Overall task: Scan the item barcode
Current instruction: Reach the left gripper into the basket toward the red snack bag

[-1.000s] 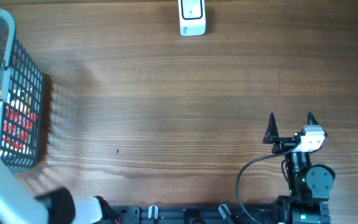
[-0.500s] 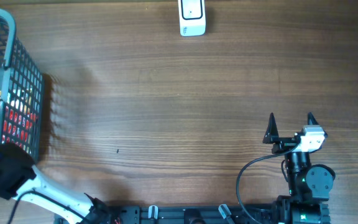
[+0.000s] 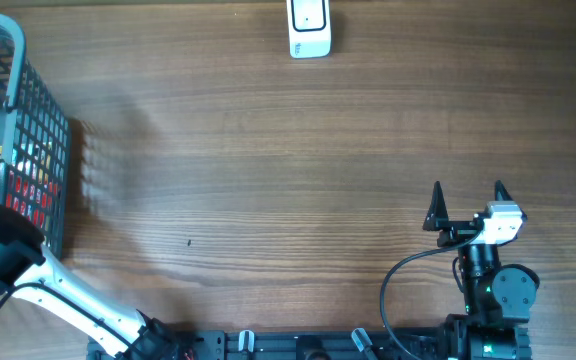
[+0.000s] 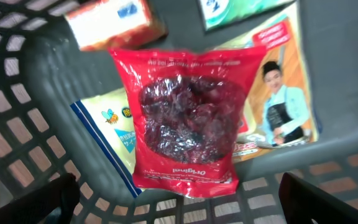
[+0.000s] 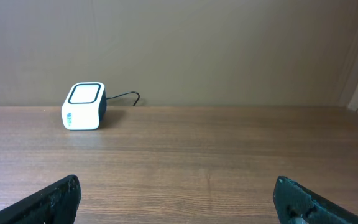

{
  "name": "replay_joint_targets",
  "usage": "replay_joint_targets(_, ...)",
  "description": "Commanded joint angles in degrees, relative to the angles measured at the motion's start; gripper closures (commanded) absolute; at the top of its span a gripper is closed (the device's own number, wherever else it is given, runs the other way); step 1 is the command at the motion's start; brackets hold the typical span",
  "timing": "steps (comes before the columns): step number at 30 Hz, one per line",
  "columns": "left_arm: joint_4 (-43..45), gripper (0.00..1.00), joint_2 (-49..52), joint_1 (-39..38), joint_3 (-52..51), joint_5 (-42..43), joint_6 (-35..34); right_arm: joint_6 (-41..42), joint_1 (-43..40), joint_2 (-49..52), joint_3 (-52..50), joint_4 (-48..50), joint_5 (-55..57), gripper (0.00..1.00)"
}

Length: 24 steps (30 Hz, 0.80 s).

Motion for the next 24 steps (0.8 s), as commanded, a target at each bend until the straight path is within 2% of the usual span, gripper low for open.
replay_joint_targets(1,0.7,0.0,0.7,0.3,-3.9,0.5,-0.9,-0.7,-0.2,-0.3,-0.1,0.1,0.6,0.0)
replay_joint_targets(6,3.8,0.0,0.7,0.3,-10.3,0.5,-2.3,-0.7,-0.2,-0.3,-0.1,0.1,0.6,0.0)
replay_joint_targets(10,9.8,0.0,0.7,0.3,-17.4,0.5,-2.2,-0.8,-0.2,-0.3,-0.1,0.1,0.6,0.0)
replay_joint_targets(18,17.4,0.0,0.7,0.3,-22.8,0.7,-2.2,-0.7,-0.2,-0.3,-0.1,0.1,0.6,0.0)
replay_joint_targets(20,17.7,0.16,0.7,0.3,-22.9,0.7,-2.2,-0.7,-0.2,-0.3,-0.1,0.1,0.6,0.0)
replay_joint_targets(22,17.7,0.37,0.7,0.3,-22.9,0.7,-2.2,-0.7,-0.2,-0.3,-0.1,0.1,0.6,0.0)
replay_joint_targets(24,17.8,0.51,0.7,0.3,-22.9,0.7,-2.2,-0.7,-0.2,-0.3,-0.1,0.1,0.6,0.0)
